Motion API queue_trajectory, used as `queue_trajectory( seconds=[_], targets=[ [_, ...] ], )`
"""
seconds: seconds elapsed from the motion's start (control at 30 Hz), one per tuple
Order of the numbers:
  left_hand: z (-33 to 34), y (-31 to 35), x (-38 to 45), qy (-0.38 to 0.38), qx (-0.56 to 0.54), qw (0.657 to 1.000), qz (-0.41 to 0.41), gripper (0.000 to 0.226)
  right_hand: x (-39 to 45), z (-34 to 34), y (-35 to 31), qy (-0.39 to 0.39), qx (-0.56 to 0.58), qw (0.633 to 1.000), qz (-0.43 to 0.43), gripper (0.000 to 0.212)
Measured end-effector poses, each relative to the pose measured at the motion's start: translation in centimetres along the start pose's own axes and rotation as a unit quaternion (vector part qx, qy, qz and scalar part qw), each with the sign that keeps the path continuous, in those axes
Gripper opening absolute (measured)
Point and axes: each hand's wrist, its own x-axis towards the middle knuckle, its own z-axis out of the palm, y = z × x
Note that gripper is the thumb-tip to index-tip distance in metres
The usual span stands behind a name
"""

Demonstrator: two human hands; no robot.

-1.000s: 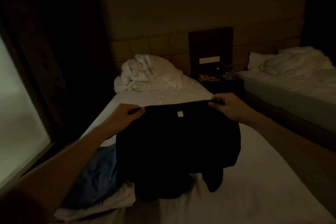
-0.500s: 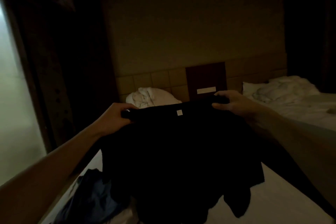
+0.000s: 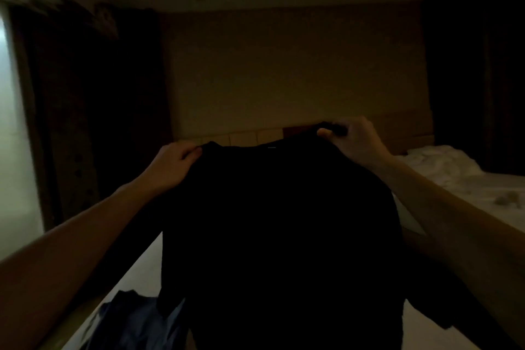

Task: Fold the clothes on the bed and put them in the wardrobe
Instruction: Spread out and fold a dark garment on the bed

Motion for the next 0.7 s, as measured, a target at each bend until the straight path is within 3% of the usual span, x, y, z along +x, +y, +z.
queue_trajectory(
  seconds=[0.13,0.3,0.47,0.7],
  targets=[
    [5.7,-5.2,2.2,-0.003,0.101,0.993,-0.063,0.031,2.7,4.4,5.4,-0.1,-0.04,0.993,0.05,0.01],
    [16.1,-12.6,3.0,0.003,0.075,0.98,-0.185,0.028,5.4,13.5,15.4,-0.144,-0.07,0.978,0.131,0.023],
    [28.6,-22.1,2.4,-0.054,0.063,0.951,-0.299,0.027,6.8,24.1,26.9,-0.18,-0.126,0.953,0.21,0.026],
    [45.7,-35.2,-2.6,-0.163,0.152,0.919,-0.326,0.022,1.5,38.7,44.8,-0.229,-0.205,0.909,0.281,0.032]
  ],
)
